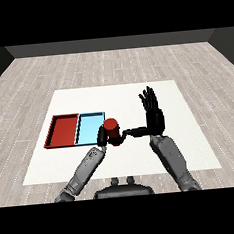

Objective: Pick the red can and put it in the red box

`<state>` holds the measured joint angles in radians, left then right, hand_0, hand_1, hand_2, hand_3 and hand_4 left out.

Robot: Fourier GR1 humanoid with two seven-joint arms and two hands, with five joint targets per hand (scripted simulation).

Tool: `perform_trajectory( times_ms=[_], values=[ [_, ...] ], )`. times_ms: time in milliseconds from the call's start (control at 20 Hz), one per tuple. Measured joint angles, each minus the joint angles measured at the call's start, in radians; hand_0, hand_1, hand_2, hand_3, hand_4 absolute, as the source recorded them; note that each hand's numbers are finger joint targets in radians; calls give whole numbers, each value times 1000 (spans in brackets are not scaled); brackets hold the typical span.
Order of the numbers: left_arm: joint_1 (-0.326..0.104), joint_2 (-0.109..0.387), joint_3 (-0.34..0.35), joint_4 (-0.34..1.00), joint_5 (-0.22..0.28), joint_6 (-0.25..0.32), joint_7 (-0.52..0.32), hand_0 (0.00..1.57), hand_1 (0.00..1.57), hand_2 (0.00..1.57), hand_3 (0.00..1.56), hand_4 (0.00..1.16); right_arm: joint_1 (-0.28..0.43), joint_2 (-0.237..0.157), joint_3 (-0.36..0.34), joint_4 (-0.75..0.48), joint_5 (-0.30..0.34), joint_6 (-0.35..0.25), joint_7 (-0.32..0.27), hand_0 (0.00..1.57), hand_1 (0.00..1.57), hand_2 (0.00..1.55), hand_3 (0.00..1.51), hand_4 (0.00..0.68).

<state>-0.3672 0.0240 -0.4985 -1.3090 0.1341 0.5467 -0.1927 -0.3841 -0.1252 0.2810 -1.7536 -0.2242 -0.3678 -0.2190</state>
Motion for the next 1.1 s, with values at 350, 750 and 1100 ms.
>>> perform_trajectory(
  times_ms=[350,750,1100],
  values=[
    [38,114,75,-112,-25,-42,45,1571,1571,1569,1460,1112,121,-50,-130,-9,-64,70,-49,0,0,0,0,0],
    [33,269,197,-176,-56,-81,137,1571,1571,1550,1416,1135,271,-98,-208,89,-77,163,-136,0,0,0,0,0],
    [-71,339,268,-39,-151,-84,204,1566,1566,1508,1424,1102,351,-106,-236,182,-85,231,-184,0,0,0,0,0]
  ],
)
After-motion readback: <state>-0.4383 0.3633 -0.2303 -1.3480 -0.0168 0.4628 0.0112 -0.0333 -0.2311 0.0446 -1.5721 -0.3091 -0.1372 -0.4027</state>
